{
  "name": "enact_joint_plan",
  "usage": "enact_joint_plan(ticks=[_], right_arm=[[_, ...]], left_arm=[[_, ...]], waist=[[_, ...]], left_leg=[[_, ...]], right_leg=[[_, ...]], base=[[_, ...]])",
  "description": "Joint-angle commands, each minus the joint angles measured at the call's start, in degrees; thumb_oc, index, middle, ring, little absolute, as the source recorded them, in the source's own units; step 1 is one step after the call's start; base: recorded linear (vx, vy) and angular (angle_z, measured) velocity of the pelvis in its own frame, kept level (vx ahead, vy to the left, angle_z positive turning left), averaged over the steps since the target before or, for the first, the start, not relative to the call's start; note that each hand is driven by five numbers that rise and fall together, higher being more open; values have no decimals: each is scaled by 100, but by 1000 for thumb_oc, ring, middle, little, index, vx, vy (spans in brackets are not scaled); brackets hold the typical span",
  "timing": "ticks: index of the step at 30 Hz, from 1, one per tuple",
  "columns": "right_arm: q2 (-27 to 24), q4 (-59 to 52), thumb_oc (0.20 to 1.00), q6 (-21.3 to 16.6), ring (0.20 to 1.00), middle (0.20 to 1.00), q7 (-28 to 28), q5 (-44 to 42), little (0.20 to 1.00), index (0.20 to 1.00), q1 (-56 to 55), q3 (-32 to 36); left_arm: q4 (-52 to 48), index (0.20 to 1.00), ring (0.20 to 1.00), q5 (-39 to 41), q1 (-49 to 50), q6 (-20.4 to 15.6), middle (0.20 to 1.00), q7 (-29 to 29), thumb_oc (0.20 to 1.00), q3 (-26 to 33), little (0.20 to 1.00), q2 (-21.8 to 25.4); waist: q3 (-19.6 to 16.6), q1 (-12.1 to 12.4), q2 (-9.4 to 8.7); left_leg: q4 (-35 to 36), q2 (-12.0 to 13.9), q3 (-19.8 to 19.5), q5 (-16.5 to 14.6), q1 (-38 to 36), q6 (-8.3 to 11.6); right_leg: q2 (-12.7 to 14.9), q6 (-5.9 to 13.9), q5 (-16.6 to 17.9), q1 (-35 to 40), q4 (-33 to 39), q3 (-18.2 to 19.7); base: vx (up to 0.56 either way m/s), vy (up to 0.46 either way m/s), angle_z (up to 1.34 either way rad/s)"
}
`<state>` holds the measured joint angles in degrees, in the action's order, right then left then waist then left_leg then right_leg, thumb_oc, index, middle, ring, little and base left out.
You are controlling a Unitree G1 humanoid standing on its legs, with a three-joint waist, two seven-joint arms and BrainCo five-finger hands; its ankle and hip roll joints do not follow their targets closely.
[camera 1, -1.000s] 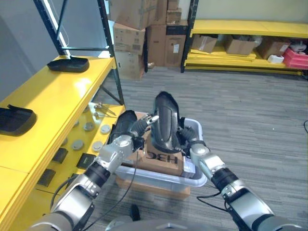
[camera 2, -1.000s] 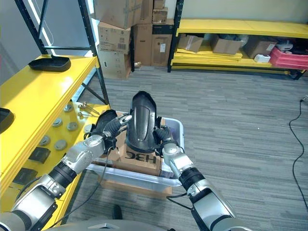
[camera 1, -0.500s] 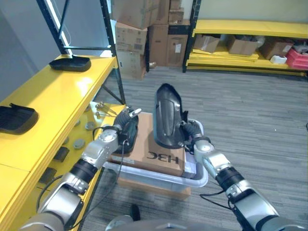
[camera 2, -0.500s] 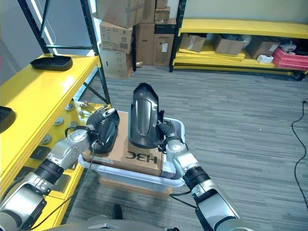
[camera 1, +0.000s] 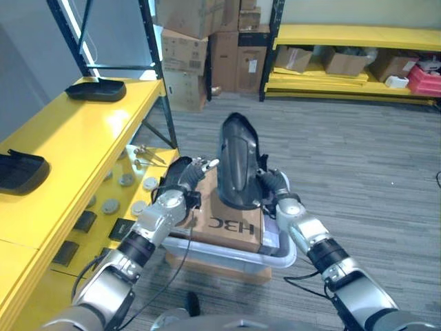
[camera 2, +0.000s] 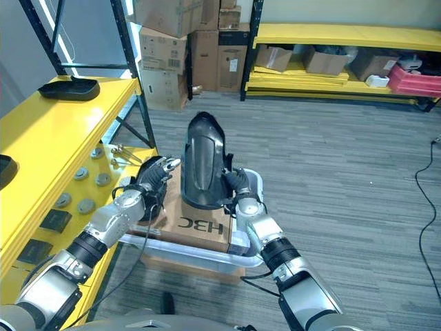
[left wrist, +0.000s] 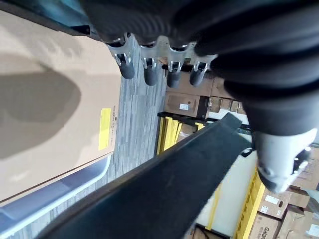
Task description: Move parts from the plastic box to the shelf.
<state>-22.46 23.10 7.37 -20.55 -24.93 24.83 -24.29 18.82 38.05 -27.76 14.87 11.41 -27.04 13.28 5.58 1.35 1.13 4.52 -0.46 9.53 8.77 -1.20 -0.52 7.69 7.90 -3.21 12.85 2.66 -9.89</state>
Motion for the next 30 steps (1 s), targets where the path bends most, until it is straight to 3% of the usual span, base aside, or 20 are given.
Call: enact_joint_plan(ticks=[1,15,28,29,30], right_arm=[[137,-395,200,-484,200,200,-94,-63,200,200,582,83],[355,-230,200,-244,200,200,-15,-65,200,200,613,-76],[448,-88,200,-173,200,200,-5,-133,200,200,745,-286],[454,-80,200,-175,200,200,-5,-140,200,200,746,-292],[456,-78,200,-175,200,200,-2,-143,200,200,745,-295]], left_arm=[[268,1000,1000,-67,-625,-432,1000,139,1000,-76,1000,-126],[264,1000,1000,-470,-779,-639,1000,-91,1000,-252,1000,-202],[13,1000,1000,-485,-819,-448,1000,-263,1000,-560,1000,-130],[4,875,875,-476,-816,-449,875,-257,875,-562,875,-135],[-8,504,504,-469,-812,-442,504,-260,504,-560,504,-136]], waist=[[-22,161,-95],[-43,162,-134],[-59,205,-119],[-60,208,-120],[-60,209,-120]], left_leg=[[-429,148,-292,-1215,-606,248],[-446,142,-301,-1239,-603,244],[-431,134,-327,-1238,-611,255],[-434,133,-328,-1239,-610,255],[-433,134,-328,-1237,-612,255]], right_leg=[[103,288,786,-699,215,-185],[95,274,764,-694,215,-153],[86,272,759,-685,222,-140],[86,271,759,-684,220,-142],[86,269,758,-683,220,-144]], base=[[0,0,0],[0,0,0],[0,0,0],[0,0,0],[0,0,0]])
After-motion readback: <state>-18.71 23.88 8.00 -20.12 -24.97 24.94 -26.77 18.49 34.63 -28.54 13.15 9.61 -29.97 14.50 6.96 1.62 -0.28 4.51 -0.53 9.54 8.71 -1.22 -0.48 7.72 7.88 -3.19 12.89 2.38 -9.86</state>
